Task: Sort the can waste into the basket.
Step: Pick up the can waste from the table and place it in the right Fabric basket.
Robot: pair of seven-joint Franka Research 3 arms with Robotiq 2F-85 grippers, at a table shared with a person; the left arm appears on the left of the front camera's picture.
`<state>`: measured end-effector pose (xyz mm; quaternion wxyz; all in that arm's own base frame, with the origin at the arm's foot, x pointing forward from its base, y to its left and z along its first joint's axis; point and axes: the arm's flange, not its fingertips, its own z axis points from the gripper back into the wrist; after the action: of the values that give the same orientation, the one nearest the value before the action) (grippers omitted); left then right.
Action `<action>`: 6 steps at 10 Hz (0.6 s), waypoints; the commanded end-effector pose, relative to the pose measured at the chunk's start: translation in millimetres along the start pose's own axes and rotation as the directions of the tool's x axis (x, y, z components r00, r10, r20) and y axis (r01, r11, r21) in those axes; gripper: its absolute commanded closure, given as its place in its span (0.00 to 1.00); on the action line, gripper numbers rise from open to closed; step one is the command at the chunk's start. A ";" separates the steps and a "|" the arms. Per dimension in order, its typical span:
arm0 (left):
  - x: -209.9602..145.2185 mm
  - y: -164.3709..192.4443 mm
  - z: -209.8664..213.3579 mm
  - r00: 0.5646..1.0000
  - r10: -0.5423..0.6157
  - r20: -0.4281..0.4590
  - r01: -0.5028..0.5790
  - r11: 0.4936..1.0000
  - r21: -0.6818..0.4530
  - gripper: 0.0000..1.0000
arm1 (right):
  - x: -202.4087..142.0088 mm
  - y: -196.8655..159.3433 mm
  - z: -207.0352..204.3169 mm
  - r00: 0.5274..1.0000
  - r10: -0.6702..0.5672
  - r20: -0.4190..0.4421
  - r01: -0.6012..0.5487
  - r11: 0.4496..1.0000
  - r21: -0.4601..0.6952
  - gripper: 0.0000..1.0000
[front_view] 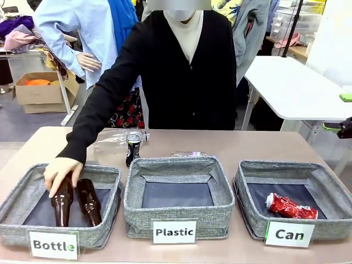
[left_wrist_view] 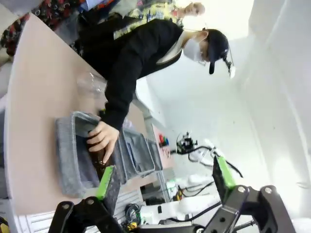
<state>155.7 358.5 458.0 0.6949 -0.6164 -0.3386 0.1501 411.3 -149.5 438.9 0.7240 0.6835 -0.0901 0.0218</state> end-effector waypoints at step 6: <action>28.5 9.6 -18.4 0.997 -0.044 0.070 0.048 0.998 -0.049 0.00 | -0.7 2.6 0.5 1.000 -0.001 -0.003 0.001 1.000 0.011 0.00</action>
<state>183.2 382.2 440.0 0.6595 -0.6305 -0.3774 0.1585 411.5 -148.8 439.0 0.7239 0.6837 -0.0894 0.0225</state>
